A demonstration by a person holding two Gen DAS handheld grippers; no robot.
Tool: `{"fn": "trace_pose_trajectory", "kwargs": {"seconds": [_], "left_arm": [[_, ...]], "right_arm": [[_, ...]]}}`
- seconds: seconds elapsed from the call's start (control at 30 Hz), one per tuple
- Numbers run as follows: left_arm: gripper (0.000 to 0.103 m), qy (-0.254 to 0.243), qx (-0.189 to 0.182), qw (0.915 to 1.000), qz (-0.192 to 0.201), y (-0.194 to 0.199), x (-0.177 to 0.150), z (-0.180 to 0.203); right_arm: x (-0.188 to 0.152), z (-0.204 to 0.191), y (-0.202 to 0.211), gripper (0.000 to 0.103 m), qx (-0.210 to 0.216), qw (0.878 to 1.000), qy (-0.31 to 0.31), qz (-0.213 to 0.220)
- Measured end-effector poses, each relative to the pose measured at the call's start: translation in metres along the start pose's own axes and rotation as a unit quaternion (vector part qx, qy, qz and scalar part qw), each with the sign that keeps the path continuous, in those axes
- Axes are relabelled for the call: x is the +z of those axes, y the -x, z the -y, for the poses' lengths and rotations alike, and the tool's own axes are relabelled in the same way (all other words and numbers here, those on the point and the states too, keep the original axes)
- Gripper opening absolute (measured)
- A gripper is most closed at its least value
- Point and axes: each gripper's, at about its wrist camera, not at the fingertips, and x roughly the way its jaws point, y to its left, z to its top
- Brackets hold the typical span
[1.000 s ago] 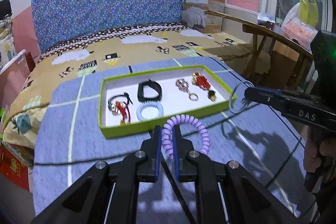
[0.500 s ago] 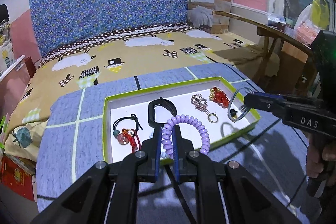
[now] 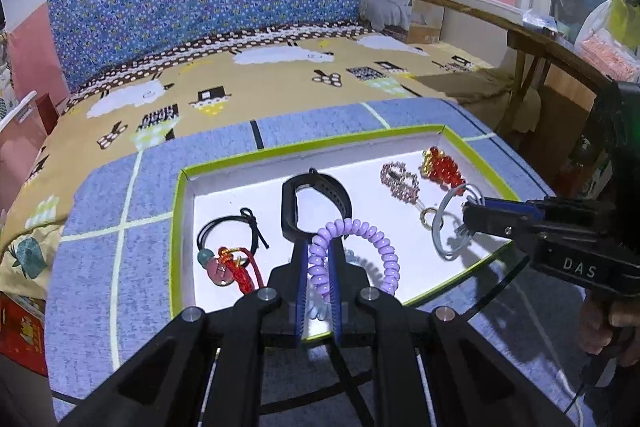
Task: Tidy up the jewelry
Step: 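Open the right tool in the box while the left tool releases the purple coil bracelet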
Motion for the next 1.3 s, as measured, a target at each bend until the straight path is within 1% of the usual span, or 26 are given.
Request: {"fn": "trace_pose_trajectory", "kwargs": {"seconds": [0.13, 0.33, 0.6, 0.77, 0.83, 0.9, 0.97, 1.17, 1.3], "left_arm": [[0.011, 0.003, -0.002, 0.9999, -0.013, -0.008, -0.003, 0.0], [0.011, 0.004, -0.001, 0.9997, -0.026, -0.015, -0.004, 0.002], [0.011, 0.002, 0.004, 0.9996, -0.029, -0.017, -0.005, 0.004], [0.012, -0.001, 0.006, 0.9996, -0.029, -0.018, -0.006, 0.005], [0.013, -0.003, 0.005, 0.9996, -0.027, -0.017, -0.006, 0.006], [0.024, -0.001, 0.002, 0.9997, -0.025, -0.016, -0.007, 0.005], [0.028, 0.003, 0.0, 0.9997, -0.024, -0.016, -0.007, 0.004], [0.028, 0.01, 0.002, 0.9997, -0.022, -0.011, -0.01, 0.0], [0.028, 0.013, 0.001, 0.9999, -0.009, 0.004, -0.013, 0.0]], "right_arm": [[-0.003, 0.006, -0.005, 0.018, -0.003, 1.0, -0.007, -0.013], [-0.005, 0.008, -0.002, 0.019, -0.011, 1.0, -0.005, -0.015], [-0.008, 0.0, 0.004, 0.021, -0.038, 0.999, 0.021, -0.012], [-0.009, -0.004, 0.005, 0.024, -0.052, 0.998, 0.034, -0.006], [-0.01, -0.003, 0.006, 0.024, -0.052, 0.998, 0.034, -0.005], [-0.011, -0.003, 0.008, 0.024, -0.053, 0.998, 0.033, -0.002], [-0.012, -0.003, 0.01, 0.025, -0.053, 0.998, 0.033, 0.0], [-0.015, -0.004, 0.018, 0.025, -0.05, 0.998, 0.031, 0.007], [-0.018, -0.006, 0.03, 0.025, -0.046, 0.998, 0.031, 0.017]]}}
